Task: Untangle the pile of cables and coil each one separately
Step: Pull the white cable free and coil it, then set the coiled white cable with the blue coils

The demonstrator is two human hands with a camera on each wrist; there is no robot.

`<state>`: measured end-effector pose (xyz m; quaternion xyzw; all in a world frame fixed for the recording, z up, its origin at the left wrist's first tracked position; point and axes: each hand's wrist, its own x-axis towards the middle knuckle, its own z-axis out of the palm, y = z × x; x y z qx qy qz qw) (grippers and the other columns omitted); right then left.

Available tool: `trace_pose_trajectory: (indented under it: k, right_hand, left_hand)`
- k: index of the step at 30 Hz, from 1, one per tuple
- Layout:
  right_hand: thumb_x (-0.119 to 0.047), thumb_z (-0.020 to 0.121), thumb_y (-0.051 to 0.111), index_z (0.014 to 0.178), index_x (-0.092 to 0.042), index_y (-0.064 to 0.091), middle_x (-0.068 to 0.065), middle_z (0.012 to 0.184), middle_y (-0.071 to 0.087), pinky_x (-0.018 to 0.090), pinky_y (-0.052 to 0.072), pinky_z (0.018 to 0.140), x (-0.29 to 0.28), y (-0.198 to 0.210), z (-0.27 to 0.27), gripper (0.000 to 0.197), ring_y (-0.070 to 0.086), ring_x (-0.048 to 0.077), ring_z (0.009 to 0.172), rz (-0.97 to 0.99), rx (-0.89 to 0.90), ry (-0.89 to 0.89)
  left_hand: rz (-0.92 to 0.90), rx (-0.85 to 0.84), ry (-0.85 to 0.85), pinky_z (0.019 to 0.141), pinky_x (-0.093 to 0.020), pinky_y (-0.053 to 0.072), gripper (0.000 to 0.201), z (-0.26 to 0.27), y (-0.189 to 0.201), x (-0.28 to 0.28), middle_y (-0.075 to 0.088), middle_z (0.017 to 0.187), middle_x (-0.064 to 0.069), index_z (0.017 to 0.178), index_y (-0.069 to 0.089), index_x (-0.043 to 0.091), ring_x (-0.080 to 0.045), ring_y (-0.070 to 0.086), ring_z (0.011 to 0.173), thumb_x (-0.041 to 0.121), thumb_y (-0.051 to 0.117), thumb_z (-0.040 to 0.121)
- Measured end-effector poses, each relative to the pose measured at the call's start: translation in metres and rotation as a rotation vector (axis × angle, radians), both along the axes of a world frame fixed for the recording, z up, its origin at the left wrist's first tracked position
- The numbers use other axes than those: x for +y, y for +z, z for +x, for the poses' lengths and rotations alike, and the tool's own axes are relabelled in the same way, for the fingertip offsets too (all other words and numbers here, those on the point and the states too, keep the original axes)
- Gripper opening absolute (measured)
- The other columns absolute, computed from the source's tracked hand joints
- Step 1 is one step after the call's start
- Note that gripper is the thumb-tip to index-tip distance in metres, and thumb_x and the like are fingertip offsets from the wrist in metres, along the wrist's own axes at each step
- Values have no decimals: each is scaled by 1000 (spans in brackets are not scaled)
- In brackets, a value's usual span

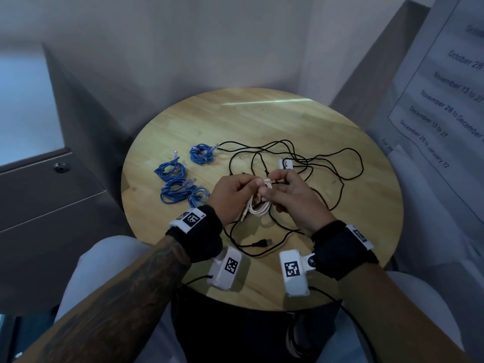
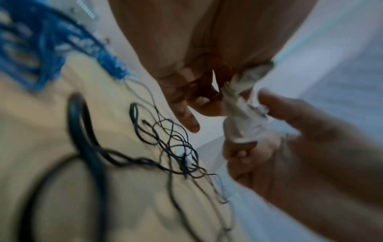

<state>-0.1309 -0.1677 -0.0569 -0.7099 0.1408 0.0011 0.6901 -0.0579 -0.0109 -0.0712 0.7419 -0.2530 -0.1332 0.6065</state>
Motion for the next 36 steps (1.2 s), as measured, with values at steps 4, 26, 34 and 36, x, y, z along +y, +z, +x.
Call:
trace_pose_trajectory:
  k: [4, 26, 34, 36]
  right_hand:
    - [-4, 77, 71, 104, -18, 52, 2, 76, 63, 25, 37, 54, -4, 3, 4, 37, 50, 12, 64, 43, 30, 7]
    - [-24, 105, 52, 83, -12, 62, 1, 76, 68, 31, 52, 72, 5, 2, 13, 27, 62, 14, 71, -159, -178, -105]
    - [-63, 79, 70, 118, -37, 54, -17, 112, 58, 27, 51, 76, 15, -15, -7, 50, 59, 8, 95, -839, 76, 586]
    - [-60, 78, 70, 111, -32, 53, -12, 109, 53, 32, 47, 75, 24, -29, -9, 47, 53, 12, 94, -1143, 32, 816]
  left_hand:
    - [98, -194, -110, 77, -11, 47, 23, 2, 2, 1, 70, 99, 5, 117, 68, 18, 4, 63, 88, 14, 58, 97]
    - [114, 33, -115, 62, -23, 55, 14, 24, 16, 17, 71, 87, -13, 102, 71, 10, -11, 63, 71, 15, 60, 96]
    - [236, 35, 228, 60, -35, 60, 13, 76, 29, 44, 66, 77, -2, 104, 67, 12, -15, 62, 60, 19, 64, 94]
    - [313, 19, 257, 58, -35, 59, 13, 89, 30, 44, 65, 75, -1, 106, 67, 12, -15, 62, 60, 19, 63, 95]
